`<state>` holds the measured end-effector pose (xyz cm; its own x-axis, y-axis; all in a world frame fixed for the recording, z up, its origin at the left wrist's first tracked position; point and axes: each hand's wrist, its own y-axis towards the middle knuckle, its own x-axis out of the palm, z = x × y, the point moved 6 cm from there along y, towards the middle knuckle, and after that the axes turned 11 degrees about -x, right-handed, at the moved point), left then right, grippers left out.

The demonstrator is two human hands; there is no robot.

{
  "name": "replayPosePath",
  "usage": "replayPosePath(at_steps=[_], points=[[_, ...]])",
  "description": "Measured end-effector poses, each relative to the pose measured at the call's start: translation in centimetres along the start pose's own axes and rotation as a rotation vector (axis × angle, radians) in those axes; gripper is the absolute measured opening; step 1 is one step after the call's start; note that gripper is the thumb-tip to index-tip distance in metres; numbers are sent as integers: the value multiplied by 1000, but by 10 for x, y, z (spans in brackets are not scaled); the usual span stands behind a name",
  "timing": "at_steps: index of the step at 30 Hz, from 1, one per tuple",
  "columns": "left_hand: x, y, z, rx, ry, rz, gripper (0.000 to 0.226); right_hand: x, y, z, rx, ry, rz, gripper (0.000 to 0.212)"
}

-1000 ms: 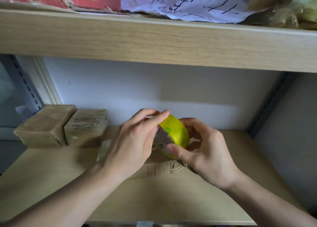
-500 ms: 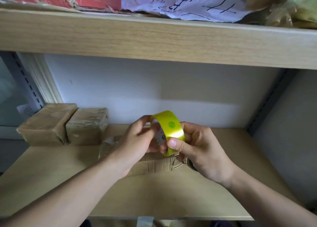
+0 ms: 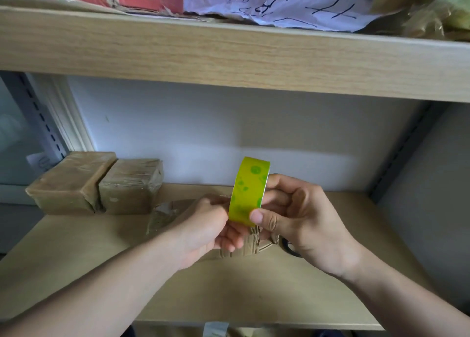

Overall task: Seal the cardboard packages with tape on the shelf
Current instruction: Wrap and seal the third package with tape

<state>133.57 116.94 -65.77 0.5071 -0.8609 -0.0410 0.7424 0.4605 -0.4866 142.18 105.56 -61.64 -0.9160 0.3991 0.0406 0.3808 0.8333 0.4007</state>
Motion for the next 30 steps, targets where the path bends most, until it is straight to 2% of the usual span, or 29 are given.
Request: replayPosePath(at_steps=[5,9,11,13,15,17,19,20,23,24,26,28,30], points=[[-2,5,-6,-68,-52,-4,39,-10,-2,2,3,-73,97,38],[2,-3,-3,-29,-27,-23,41,-13,-5,9,47,-82,177,38],[0,-3,4,58,61,48,44,-18,-7,16,116,51,284,35],[-1,-5,14,251,170,86,63,-24,-7,23,189,328,396,30],[9,-13,19,440,281,21,55,-25,-7,22,240,553,467,28],[11,-11,18,547,280,29,51,-23,-8,19,274,653,480,22],[4,-6,19,629,192,46,49,-19,-9,15,285,620,461,17],[0,-5,21,643,161,43,48,-19,-10,14,284,525,448,18],[-12,-1,26,607,140,21,49,-30,-12,6,262,38,454,41],[-14,-2,27,603,126,10,49,-34,-13,7,270,-26,463,52],[-17,-2,28,589,139,17,50,-29,-13,12,345,97,399,62],[-18,1,23,582,210,55,58,-22,-14,16,384,236,334,58],[-14,2,16,558,328,61,64,-31,-11,16,304,254,420,57]])
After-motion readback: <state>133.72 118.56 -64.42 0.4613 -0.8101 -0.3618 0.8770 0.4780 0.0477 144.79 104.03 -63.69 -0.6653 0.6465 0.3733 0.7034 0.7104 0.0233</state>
